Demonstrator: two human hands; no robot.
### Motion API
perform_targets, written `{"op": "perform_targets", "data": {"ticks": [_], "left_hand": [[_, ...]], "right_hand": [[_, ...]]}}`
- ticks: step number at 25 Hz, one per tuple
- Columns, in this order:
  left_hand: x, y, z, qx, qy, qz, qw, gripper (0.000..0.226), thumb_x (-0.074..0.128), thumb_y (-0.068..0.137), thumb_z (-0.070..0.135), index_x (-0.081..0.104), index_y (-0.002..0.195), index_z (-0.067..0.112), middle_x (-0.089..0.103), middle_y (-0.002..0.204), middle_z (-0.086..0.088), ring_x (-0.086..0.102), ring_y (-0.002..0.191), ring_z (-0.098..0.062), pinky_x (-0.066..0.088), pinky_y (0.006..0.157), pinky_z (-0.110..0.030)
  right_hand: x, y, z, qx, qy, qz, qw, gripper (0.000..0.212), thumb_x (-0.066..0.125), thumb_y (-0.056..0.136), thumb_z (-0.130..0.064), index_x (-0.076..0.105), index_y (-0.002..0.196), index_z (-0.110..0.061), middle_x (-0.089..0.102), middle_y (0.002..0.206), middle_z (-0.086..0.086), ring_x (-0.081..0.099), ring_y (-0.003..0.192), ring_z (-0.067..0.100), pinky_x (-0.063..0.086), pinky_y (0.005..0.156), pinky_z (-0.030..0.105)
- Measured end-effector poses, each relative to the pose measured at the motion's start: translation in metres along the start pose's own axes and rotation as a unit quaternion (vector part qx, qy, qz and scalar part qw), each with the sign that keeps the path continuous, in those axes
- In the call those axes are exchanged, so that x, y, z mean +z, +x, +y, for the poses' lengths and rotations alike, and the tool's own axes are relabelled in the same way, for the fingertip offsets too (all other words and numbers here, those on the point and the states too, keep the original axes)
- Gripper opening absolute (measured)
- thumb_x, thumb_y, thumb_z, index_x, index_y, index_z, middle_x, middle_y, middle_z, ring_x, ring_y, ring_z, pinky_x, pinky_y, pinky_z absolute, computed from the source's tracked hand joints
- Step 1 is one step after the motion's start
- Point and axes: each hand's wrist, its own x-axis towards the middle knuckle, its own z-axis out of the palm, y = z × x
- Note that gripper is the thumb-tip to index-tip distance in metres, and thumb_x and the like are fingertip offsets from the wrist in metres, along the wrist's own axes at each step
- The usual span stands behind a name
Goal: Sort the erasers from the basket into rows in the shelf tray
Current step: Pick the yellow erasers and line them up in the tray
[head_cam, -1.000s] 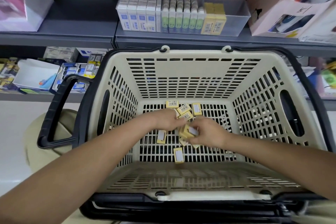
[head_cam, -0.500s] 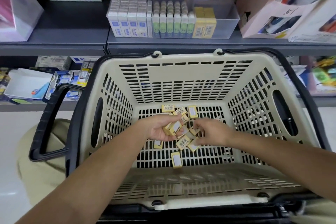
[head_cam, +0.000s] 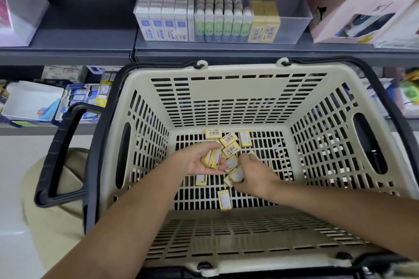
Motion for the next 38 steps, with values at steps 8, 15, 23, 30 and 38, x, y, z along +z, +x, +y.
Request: {"op": "perform_targets", "data": {"ticks": [8, 15, 23, 30, 38], "left_hand": [[-0.009, 0.002, -0.002, -0.009, 0.013, 0.005, 1.000, 0.019, 0.053, 0.093, 0.024, 0.063, 0.099, 0.008, 0.068, 0.072, -0.011, 0.069, 0.064, -0.024, 0.058, 0.058, -0.035], [-0.003, -0.004, -0.002, -0.016, 0.068, -0.050, 0.996, 0.039, 0.077, 0.073, 0.032, 0.064, 0.104, 0.011, 0.071, 0.085, -0.009, 0.069, 0.077, -0.022, 0.057, 0.066, -0.033], [0.009, -0.014, 0.005, 0.052, -0.009, -0.019, 0.998, 0.063, 0.083, 0.059, 0.012, 0.051, 0.113, 0.019, 0.060, 0.116, -0.010, 0.067, 0.077, -0.020, 0.054, 0.054, -0.024], [0.019, -0.031, 0.030, 0.125, -0.054, -0.007, 0.991, 0.059, 0.081, 0.061, 0.011, 0.053, 0.114, 0.017, 0.066, 0.097, -0.009, 0.067, 0.071, -0.018, 0.052, 0.051, -0.023], [0.055, -0.089, 0.088, 0.297, 0.005, -0.075, 0.952, 0.046, 0.076, 0.056, 0.010, 0.062, 0.098, 0.020, 0.071, 0.074, -0.002, 0.068, 0.063, -0.015, 0.053, 0.047, -0.024]], "right_hand": [[0.013, 0.010, -0.011, -0.046, -0.139, 0.057, 0.988, 0.057, 0.063, 0.076, -0.048, 0.036, 0.115, -0.016, 0.056, 0.108, 0.005, 0.059, 0.091, 0.025, 0.043, 0.068, 0.032], [-0.017, 0.001, 0.002, -0.116, 0.147, 0.063, 0.980, 0.060, 0.071, 0.073, -0.038, 0.032, 0.116, -0.026, 0.057, 0.107, -0.004, 0.060, 0.086, 0.011, 0.050, 0.072, 0.025], [-0.047, 0.027, 0.037, -0.096, 0.034, 0.036, 0.994, 0.060, 0.073, 0.070, -0.049, 0.045, 0.118, -0.026, 0.050, 0.116, -0.010, 0.053, 0.098, 0.007, 0.047, 0.083, 0.024], [-0.048, 0.034, 0.042, -0.102, -0.143, -0.009, 0.984, 0.036, 0.061, 0.084, -0.028, 0.048, 0.117, -0.021, 0.054, 0.114, 0.000, 0.056, 0.098, 0.018, 0.049, 0.071, 0.031], [-0.147, 0.000, 0.012, -0.153, 0.111, 0.086, 0.978, 0.017, 0.076, 0.075, -0.024, 0.065, 0.088, -0.023, 0.065, 0.082, -0.007, 0.061, 0.075, 0.012, 0.050, 0.073, 0.025]]}}
